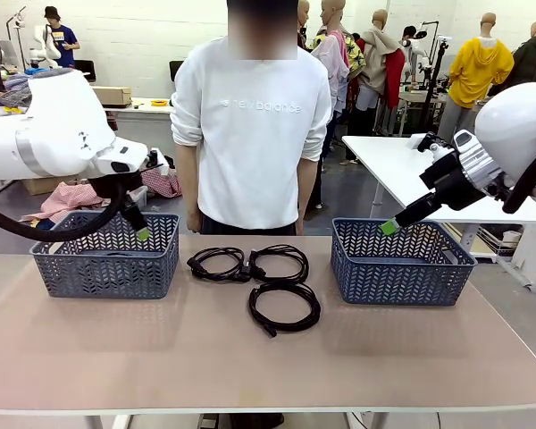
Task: Organize the cables according to human instructions.
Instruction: Pick up a bundle of cables and place it in the basket indicated by the human.
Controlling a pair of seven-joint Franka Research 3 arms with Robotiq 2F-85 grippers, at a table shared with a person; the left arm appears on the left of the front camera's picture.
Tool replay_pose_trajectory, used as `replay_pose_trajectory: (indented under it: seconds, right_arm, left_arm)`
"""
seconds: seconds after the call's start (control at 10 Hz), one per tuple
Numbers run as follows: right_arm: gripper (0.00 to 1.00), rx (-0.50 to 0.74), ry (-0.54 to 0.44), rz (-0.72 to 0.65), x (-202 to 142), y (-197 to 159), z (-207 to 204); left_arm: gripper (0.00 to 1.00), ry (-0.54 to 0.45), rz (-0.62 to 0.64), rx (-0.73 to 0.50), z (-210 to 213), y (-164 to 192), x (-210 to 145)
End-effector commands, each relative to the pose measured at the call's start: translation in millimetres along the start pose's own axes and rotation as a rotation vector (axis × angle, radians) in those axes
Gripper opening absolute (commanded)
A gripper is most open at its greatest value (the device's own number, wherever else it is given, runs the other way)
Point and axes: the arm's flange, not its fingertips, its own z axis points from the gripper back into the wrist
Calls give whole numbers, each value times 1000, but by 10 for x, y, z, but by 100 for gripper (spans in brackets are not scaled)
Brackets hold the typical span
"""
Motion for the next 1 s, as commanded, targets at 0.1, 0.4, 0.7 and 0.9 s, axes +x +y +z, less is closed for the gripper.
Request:
replay_pose_trajectory:
  seconds: [0.1,0.4,0.7,0.9]
  right_arm:
    - [100,16,-20,3,10,-15,-8]
    - [100,16,-20,3,10,-15,-8]
    - [100,16,-20,3,10,-15,-8]
    - [100,16,-20,3,10,-15,-8]
  left_arm:
    - [100,-169,-53,-52,220,-476,-13]
    - [100,-259,-124,-128,346,-820,-43]
    - [100,-264,-139,-172,356,-1075,-88]
    - [100,-241,-133,-176,307,-1147,-82]
